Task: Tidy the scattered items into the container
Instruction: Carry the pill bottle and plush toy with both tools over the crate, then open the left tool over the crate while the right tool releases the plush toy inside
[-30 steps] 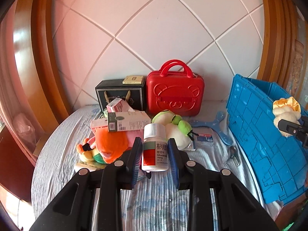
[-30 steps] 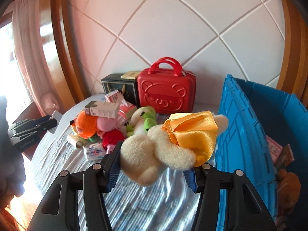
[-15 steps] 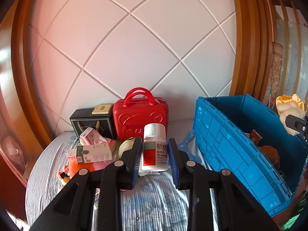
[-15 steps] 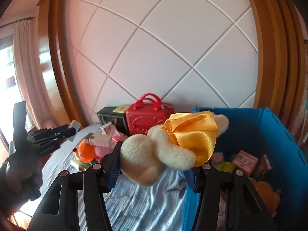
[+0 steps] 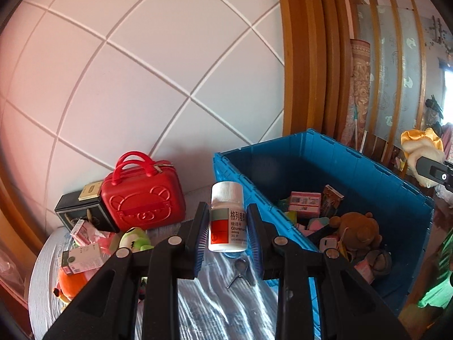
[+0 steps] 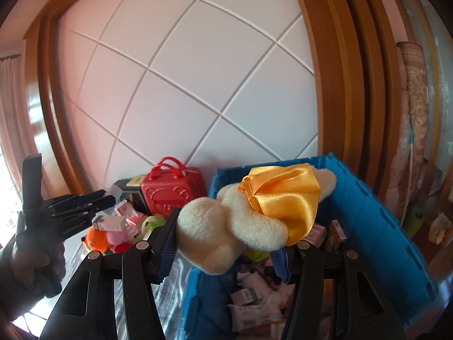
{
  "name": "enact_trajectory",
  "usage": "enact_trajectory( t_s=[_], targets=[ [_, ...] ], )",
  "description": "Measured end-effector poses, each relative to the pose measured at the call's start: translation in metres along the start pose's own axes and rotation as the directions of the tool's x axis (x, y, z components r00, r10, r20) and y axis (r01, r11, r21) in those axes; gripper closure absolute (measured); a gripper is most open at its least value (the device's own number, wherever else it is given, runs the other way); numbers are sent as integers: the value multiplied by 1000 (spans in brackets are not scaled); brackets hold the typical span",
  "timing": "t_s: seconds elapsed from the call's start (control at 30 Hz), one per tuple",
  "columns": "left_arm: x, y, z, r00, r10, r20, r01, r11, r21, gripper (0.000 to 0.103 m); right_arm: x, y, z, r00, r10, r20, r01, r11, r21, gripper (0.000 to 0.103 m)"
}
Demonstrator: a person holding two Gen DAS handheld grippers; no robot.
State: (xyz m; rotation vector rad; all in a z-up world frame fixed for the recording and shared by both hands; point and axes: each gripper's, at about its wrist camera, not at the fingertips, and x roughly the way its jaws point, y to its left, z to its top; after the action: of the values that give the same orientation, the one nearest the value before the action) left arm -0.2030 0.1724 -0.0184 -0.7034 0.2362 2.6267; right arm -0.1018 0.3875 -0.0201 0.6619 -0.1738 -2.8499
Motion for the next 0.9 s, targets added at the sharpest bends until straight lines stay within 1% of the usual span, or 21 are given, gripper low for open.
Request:
enact_trajectory(
  t_s=[0.27,0.47,0.67,0.9],
  targets=[
    [24,-79,26,994,-107,-8,107,990,90,76,-13,-68,-12,996,-88,-15,89,994,61,48],
    [35,-128,41,983,-183,-11,183,972,145,76,-20,-100,-20,991,-131,-33,133,987,89,48],
    [43,-158,52,973,-230,-16,229,958,174,76,-18,-116,-21,987,-151,-45,155,982,106,48],
    [43,-167,59,968,-253,-4,249,952,175,76,-19,-123,-20,986,-159,-50,163,981,106,48]
  ],
)
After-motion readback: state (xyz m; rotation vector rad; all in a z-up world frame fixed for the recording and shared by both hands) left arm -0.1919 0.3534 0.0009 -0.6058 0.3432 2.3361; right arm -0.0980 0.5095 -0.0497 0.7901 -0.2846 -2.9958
